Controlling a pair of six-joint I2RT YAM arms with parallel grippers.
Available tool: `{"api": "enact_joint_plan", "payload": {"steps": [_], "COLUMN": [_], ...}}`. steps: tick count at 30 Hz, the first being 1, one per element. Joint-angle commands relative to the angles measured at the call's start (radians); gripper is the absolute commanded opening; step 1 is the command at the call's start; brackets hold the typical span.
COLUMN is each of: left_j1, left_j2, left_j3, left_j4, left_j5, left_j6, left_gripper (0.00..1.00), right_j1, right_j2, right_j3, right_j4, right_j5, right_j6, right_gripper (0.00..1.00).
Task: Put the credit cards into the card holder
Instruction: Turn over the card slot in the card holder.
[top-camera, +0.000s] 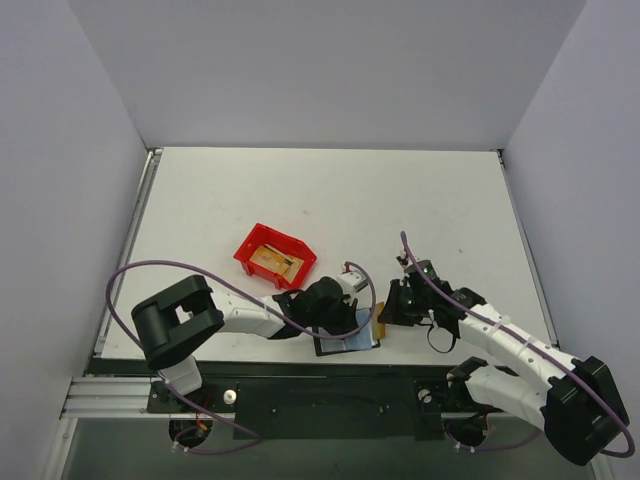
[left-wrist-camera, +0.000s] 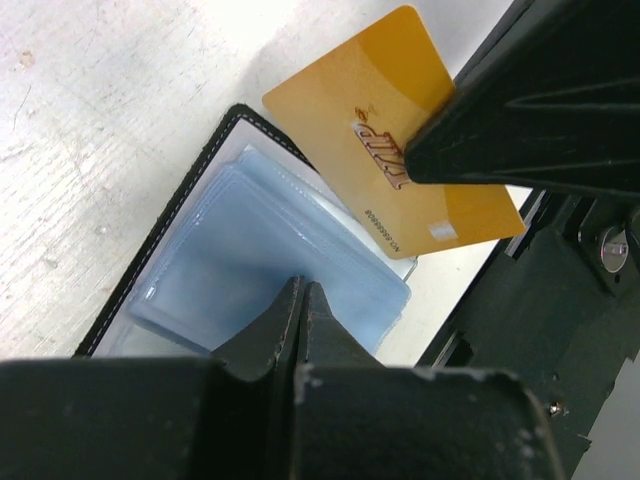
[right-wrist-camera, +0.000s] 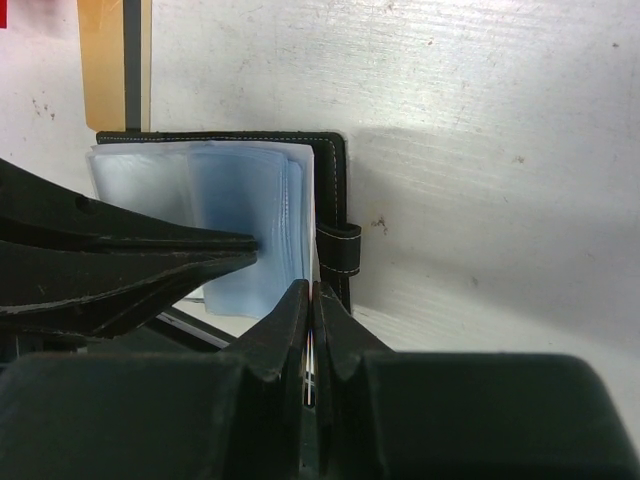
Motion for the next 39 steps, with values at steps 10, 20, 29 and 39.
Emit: {"api": "enact_joint_plan", "payload": {"steps": [10, 20, 29, 39], "left_j1": [-0.001, -0.001, -0.001, -0.001], "left_j2": [-0.122, -0.153, -0.178, -0.193], "left_j3": [-0.080, -0.084, -0.086, -0.083], "left_j4": [-0.066, -0.086, -0.103, -0.115], "left_j5": [-0.073, -0.085, -0.099, -0.108], "left_j6": [-0.004, -0.001, -0.001, 0.001], "left_gripper": [0.00, 0.00, 0.00, 0.00], "right_j1": [-0.006, -0.006, -0.003, 0.014], "right_j2": [0.037, -0.093, -0.033, 0.068], "right_j3": [-0.006, -0.028, -0.043, -0.046], "right_j4": [0.021, 0.093, 0.203, 0.240], "right_j5": [-0.020, -0.110, -0.228, -0.230], "right_j6": [-0.009, -0.012, 0.005, 0.020], "right_gripper": [0.00, 0.00, 0.00, 0.00]}}
